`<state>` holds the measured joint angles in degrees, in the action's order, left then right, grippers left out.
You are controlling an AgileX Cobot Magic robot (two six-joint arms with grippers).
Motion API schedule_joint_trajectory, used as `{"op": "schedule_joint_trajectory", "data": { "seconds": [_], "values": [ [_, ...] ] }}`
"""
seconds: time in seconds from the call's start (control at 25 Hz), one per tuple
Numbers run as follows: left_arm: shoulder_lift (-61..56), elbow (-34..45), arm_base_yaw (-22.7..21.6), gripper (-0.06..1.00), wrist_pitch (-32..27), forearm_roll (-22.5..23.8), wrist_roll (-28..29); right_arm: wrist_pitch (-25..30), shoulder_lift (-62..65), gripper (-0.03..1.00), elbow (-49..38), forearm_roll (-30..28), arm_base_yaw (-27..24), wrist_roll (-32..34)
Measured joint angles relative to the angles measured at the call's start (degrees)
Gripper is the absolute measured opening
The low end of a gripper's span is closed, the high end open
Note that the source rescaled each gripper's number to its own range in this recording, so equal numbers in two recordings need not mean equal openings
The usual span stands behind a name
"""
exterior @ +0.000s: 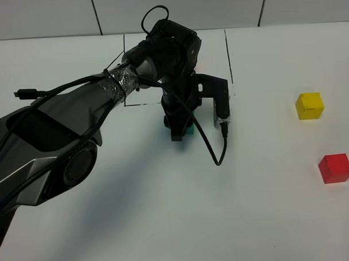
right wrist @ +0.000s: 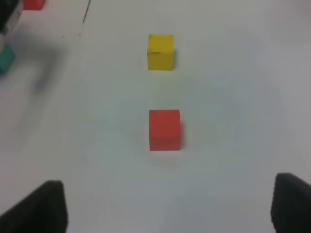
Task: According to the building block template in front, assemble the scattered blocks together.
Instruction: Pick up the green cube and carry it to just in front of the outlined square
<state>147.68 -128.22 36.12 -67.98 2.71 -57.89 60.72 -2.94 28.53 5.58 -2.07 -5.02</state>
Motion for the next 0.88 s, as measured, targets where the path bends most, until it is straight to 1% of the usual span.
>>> {"op": "schedule_joint_trajectory", "data": {
  "seconds": [0.6, 0.64, 0.72, 0.88],
  "values": [
    [0.0, 0.0, 0.1, 0.0, -0.1, 0.0, -0.6, 0.0, 0.0, 0.72, 0.0, 0.0, 0.0, 0.1],
    [0.0, 0.0, 0.1, 0.03, -0.1, 0.0, -0.6, 0.0, 0.0, 0.72, 0.0, 0.0, 0.0, 0.1],
    [0.0, 0.0, 0.1, 0.12, -0.1, 0.0, 0.0, 0.0, 0.0, 0.72, 0.0, 0.0, 0.0, 0.1],
    [0.0, 0.0, 0.1, 0.54, -0.1, 0.2, 2.2, 0.0, 0.0, 0.72, 0.0, 0.0, 0.0, 0.1]
  ]
}}
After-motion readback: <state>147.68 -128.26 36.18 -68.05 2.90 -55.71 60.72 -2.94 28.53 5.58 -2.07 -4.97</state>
